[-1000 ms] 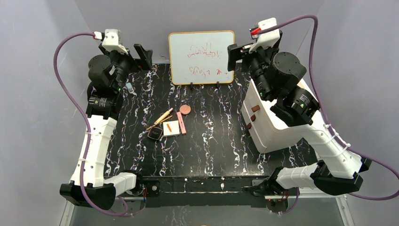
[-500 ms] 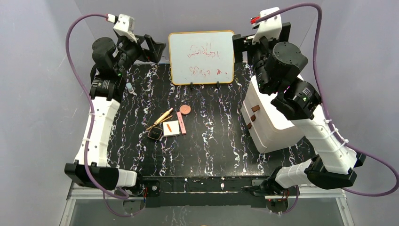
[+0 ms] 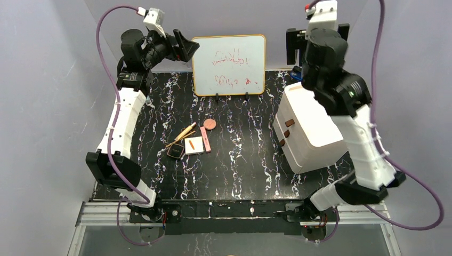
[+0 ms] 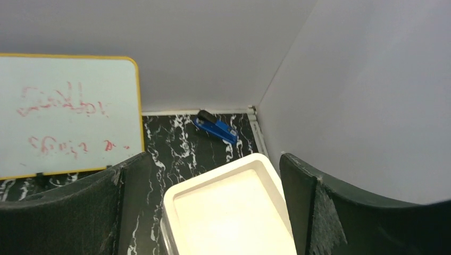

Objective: Organize the makeup

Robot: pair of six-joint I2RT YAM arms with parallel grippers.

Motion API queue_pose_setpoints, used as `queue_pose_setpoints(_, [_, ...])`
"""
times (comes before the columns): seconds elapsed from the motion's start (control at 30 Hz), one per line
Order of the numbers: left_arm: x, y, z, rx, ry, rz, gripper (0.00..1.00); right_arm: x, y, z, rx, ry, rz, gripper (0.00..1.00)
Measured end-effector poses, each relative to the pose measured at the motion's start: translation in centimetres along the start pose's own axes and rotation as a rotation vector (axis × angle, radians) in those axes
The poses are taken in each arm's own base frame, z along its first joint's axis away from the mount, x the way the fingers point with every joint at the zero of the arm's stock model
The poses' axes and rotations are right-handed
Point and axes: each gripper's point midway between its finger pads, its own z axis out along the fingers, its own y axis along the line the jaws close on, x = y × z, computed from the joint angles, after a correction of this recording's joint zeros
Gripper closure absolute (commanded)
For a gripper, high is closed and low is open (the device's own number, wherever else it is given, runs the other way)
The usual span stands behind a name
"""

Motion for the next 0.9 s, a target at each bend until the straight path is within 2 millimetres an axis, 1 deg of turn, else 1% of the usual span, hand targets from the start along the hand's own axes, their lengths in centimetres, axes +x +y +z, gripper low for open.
queue_pose_setpoints(0.07, [0.4,0.1,0.5,0.011,0.005,-0.024,0.02,2.2,-0.2,3.4,0.014,0.067,-0.001,0.01])
queue_pose_setpoints(0.13, [0.4,0.2,0.8,0.015,0.011,-0.034,0.02,5.4,-0.5,7.6,0.019,0.157,0.011,0.01])
queue_pose_setpoints(0.17, [0.2,0.2,1.0,0.017,0.012,-0.033,0.02,7.3,-1.1,9.8,0.025,0.209,0.024,0.01])
queue_pose_setpoints(0.2, [-0.2,0.2,1.1,0.018,0.011,-0.027,0.01,9.0,-1.9,11.5,0.033,0.255,0.045,0.01])
queue_pose_setpoints(0.23, [-0.6,0.1,1.1,0.018,0.007,-0.019,0.01,10.4,-2.8,12.6,0.045,0.291,0.065,0.01])
queue_pose_setpoints(0.27, [-1.2,0.1,1.1,0.018,0.002,-0.009,0.02,11.9,-4.3,13.9,0.06,0.329,0.097,0.01])
queue_pose_setpoints(0.33, [-2.4,-0.2,1.1,0.021,-0.017,0.015,0.02,14.5,-7.5,15.4,0.098,0.387,0.176,0.01])
queue_pose_setpoints(0.4, [-3.1,-0.4,0.9,0.023,-0.025,0.028,0.01,16.6,-10.5,15.7,0.146,0.431,0.238,0.01])
queue_pose_setpoints(0.47, [-3.7,-0.5,0.9,0.024,-0.034,0.041,0.01,18.3,-11.9,15.2,0.166,0.465,0.28,0.01])
queue_pose_setpoints(0.53, [-3.7,-0.4,1.0,0.024,-0.032,0.045,0.02,19.5,-12.0,14.4,0.162,0.49,0.305,0.01])
queue_pose_setpoints(0.63, [-2.9,0.0,1.4,0.02,-0.013,0.034,0.02,21.0,-10.9,12.6,0.123,0.52,0.33,0.01])
queue_pose_setpoints(0.73, [-2.1,0.5,2.0,0.017,0.006,0.022,0.02,21.4,-10.3,10.9,0.101,0.514,0.343,0.02])
queue_pose_setpoints(0.77, [-1.7,0.6,2.2,0.017,0.013,0.017,0.02,21.7,-10.2,10.0,0.099,0.51,0.344,0.02])
queue_pose_setpoints(0.9, [-0.8,1.0,2.8,0.024,0.031,0.004,0.02,22.0,-11.0,7.2,0.135,0.488,0.338,0.02])
